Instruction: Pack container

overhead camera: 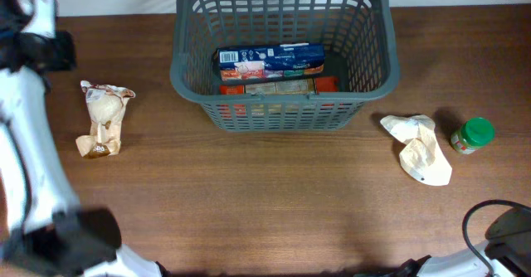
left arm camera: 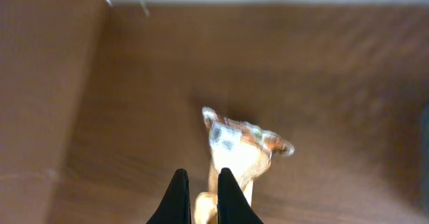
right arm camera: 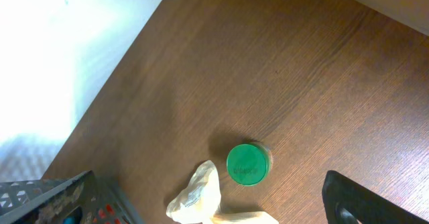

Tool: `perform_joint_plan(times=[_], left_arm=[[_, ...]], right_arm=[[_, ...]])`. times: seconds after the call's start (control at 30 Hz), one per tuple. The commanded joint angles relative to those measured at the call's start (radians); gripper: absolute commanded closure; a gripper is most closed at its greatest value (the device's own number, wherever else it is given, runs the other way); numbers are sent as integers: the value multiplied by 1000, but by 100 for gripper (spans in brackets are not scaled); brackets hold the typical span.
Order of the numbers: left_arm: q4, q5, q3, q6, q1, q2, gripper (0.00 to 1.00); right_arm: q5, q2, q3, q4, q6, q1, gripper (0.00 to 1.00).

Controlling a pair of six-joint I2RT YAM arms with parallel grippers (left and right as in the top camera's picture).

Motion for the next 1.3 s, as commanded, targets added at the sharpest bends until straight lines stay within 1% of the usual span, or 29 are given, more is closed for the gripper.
perform_joint_plan(times=[0.0,0.03,0.13,0.17,0.23,0.33,0.37,0.4,0.43,0.53,0.57,0.6,0.77,0.83,1.07,1.27], left_arm=[[10,44,3,-8,-3,-79,98],[1,43,3,-8,-2,-92,98],[-73,-23,-5,-9,-2,-80,98],[-94,-32,-13,-9,-2,-67,87],[-122,-31,-24,-3,-2,-32,75],[-137,-31,-42,-1,-2,44,66],[-141,-31,-49,-1,-2,84,59],[-145,-31,-52,-1,-2,134,44],[-145,-31,-53,-1,-2,171,35],[-145,-31,-53,-1,-2,274,13],[-146,-31,-53,-1,-2,311,4],[-149,-30,-53,-1,-2,346,1],[-140,-31,-53,-1,-1,488,1],[-94,-31,-52,-1,-2,548,1],[11,-31,-52,-2,1,634,1],[-5,-31,-52,-2,0,695,1]], right_arm=[[5,0,8,0,8,2,1],[5,0,8,0,8,2,1],[5,0,8,0,8,2,1],[5,0,8,0,8,2,1],[5,0,8,0,8,2,1],[5,0,8,0,8,2,1],[5,0,8,0,8,2,1],[5,0,8,0,8,2,1],[5,0,8,0,8,2,1],[5,0,8,0,8,2,1],[5,0,8,0,8,2,1],[5,0,8,0,8,2,1],[5,0,8,0,8,2,1],[5,0,8,0,8,2,1],[5,0,8,0,8,2,1],[5,0,8,0,8,2,1]])
